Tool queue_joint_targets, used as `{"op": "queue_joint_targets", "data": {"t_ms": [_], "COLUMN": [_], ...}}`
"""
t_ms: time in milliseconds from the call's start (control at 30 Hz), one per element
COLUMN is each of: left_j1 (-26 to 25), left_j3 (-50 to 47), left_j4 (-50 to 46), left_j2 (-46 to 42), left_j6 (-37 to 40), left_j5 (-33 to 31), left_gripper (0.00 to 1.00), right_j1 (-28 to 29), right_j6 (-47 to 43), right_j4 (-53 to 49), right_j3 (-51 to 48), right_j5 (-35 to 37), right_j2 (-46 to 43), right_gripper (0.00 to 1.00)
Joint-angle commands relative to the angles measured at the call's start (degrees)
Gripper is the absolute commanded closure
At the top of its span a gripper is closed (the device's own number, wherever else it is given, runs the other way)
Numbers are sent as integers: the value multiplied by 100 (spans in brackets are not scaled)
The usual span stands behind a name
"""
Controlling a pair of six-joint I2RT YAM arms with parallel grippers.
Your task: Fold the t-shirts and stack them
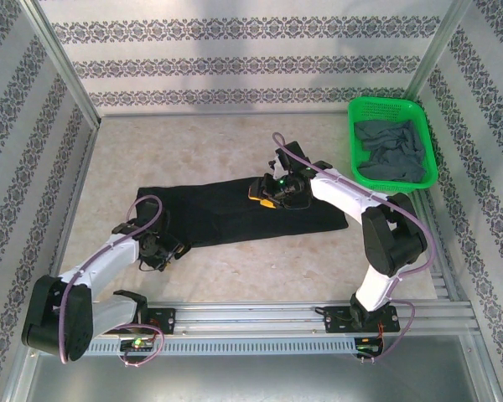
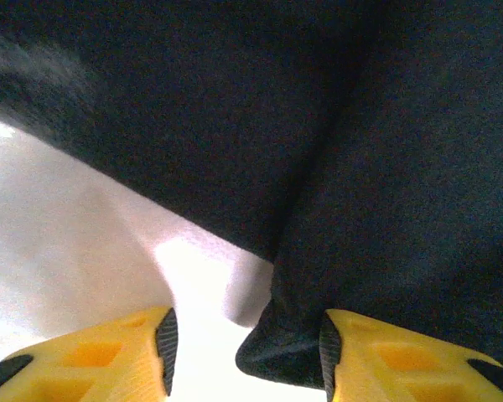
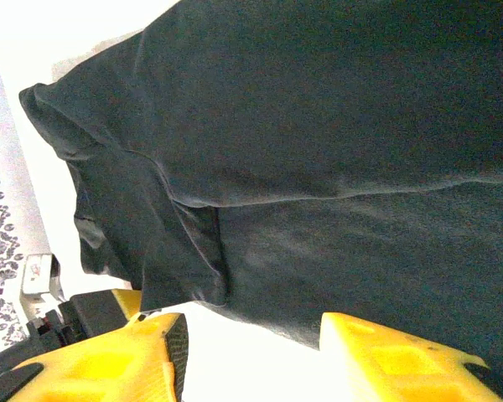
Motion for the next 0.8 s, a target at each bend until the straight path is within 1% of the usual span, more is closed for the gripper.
{"op": "queue_joint_targets", "data": {"t_ms": [0,33,67,133,167,267,400,600,767], "left_j1": [19,6,-10,-25,-27,-97,-320,-735,-1025], "left_j3": [95,177,275,355,363,454,860,1110,1170], "left_j4": [433,304,97,-86,-146,-364,-1023,-1242,-1456], "left_j2": [71,76,60,-12,-71,-257,-241,-434,-426], "left_j6": [-179,-109,-18,107,115,136,327,119,82], "left_j5": [314,266,191,149,188,281,98,149,131], "left_gripper": [63,70,80,96,100,100,100,100,100], "right_j1": [47,34,31,22,22,19,-30,-46,-50], "right_j6": [-91,-73,-56,-48,-53,-57,-37,-21,9], "right_j4": [33,30,34,50,57,78,76,92,120], "right_j3": [-74,-74,-65,-33,-13,23,14,-43,-91], "right_j5": [-51,-40,-39,-48,-41,-6,35,43,31], "right_j2": [-148,-137,-122,-95,-95,-125,-96,-93,-78], "right_gripper": [53,54,54,54,54,54,54,54,54]}}
